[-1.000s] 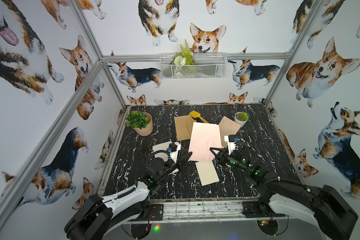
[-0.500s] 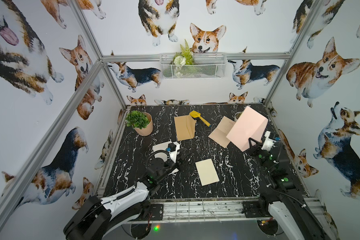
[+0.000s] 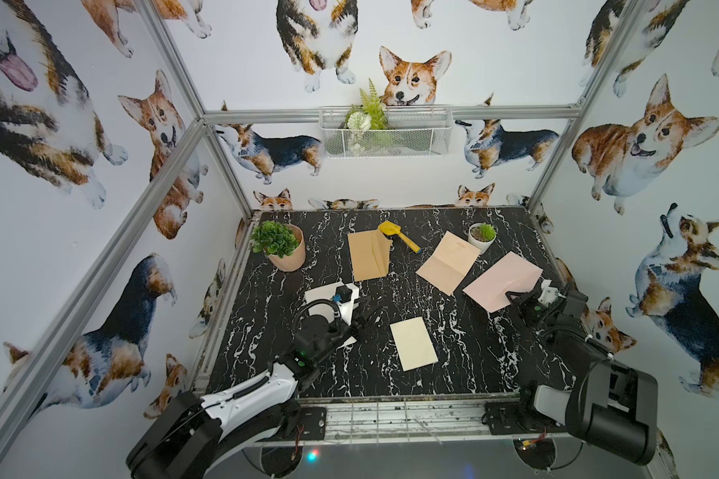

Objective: Take the letter paper out of the envelope
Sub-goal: Place the envelope at the center of the board.

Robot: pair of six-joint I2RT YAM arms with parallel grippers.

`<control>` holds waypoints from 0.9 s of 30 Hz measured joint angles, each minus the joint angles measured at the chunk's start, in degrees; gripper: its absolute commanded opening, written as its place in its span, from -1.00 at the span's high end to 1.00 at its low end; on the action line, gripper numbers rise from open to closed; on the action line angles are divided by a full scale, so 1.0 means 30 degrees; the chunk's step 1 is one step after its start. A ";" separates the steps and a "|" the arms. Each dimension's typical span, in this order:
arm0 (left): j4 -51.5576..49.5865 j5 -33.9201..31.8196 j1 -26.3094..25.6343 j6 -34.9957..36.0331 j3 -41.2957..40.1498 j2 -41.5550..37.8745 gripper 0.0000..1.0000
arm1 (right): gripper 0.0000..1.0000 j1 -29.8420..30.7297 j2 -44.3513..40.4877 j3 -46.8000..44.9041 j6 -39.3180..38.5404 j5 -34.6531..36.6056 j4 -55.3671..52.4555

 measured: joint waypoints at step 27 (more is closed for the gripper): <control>-0.1049 -0.0576 0.0007 0.0095 0.0452 0.0073 -0.15 | -0.18 0.2550 -0.7257 0.0284 -0.2018 0.5034 -0.6819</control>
